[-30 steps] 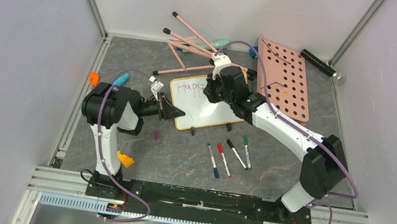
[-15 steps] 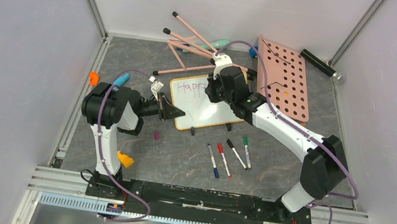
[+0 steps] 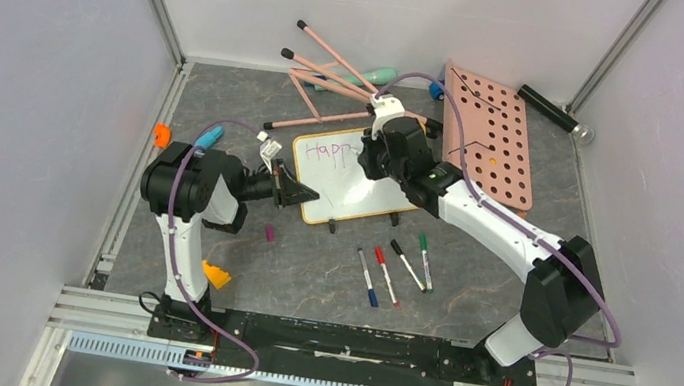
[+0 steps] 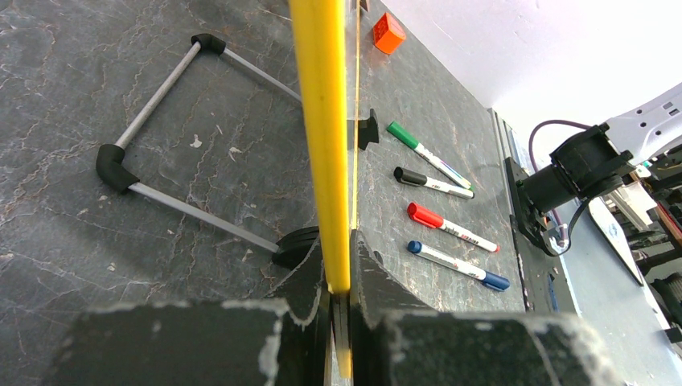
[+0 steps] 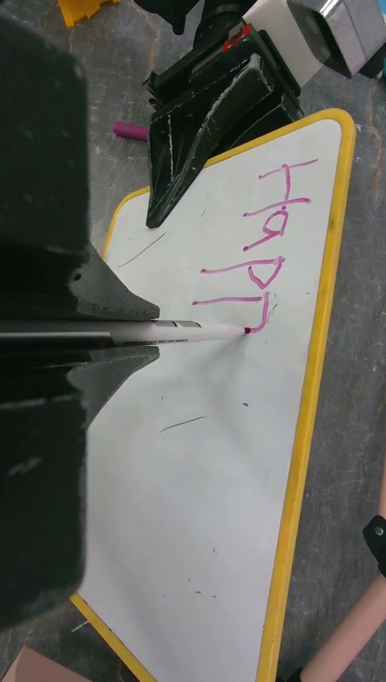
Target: Write a sentence on the whiteboard
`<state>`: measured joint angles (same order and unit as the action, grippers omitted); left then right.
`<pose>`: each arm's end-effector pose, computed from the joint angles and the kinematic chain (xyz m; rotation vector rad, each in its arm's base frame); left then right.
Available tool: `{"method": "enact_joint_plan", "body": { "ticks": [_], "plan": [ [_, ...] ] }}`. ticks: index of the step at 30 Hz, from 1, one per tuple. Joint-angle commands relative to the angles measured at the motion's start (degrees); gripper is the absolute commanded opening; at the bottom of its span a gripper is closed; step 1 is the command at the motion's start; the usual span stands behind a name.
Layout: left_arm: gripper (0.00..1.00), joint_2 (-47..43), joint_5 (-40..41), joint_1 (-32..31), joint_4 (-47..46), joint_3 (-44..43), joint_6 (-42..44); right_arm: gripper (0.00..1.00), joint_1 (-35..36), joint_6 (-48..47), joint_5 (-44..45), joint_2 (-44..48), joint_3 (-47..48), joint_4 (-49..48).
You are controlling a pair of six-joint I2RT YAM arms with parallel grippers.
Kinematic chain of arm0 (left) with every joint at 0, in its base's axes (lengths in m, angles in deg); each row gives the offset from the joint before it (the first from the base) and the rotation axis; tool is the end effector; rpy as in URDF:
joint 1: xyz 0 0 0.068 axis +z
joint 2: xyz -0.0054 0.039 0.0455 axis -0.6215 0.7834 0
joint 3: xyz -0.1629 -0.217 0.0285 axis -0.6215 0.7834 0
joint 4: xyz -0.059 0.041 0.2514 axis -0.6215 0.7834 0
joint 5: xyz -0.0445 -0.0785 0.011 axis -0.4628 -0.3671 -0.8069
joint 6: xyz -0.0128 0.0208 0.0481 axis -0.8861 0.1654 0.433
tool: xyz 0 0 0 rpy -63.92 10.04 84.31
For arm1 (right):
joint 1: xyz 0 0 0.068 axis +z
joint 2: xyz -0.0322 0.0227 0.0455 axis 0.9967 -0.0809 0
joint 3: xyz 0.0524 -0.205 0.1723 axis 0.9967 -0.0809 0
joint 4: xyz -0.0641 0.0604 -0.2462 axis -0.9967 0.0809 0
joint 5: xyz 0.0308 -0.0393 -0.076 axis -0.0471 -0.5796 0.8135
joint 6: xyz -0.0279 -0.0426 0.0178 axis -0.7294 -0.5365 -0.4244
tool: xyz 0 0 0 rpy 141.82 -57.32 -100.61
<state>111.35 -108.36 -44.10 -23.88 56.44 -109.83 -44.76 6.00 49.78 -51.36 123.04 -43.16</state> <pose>0.2997 -0.0622 0.1061 0.5457 1.6842 -1.4166 0.2881 0.2415 0.2982 -0.4805 2.0557 0.4180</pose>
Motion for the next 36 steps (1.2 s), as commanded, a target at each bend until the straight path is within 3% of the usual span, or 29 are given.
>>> {"method": "enact_joint_plan", "body": {
  "ticks": [1,24,36],
  "plan": [
    [0.08,1.6,1.7,-0.2,-2.5,0.9,10.5,0.00,-0.7,-0.8,-0.2,1.7,-1.4,-0.1],
    [0.08,1.6,1.8,-0.2,-2.5,0.9,10.5,0.00,-0.7,-0.5,-9.5,3.0,-0.9,-4.3],
    [0.08,1.5,1.8,-0.3,-2.5,0.9,10.5,0.00,-1.8,-0.5,-1.6,5.8,-2.1,-4.4]
  ]
}}
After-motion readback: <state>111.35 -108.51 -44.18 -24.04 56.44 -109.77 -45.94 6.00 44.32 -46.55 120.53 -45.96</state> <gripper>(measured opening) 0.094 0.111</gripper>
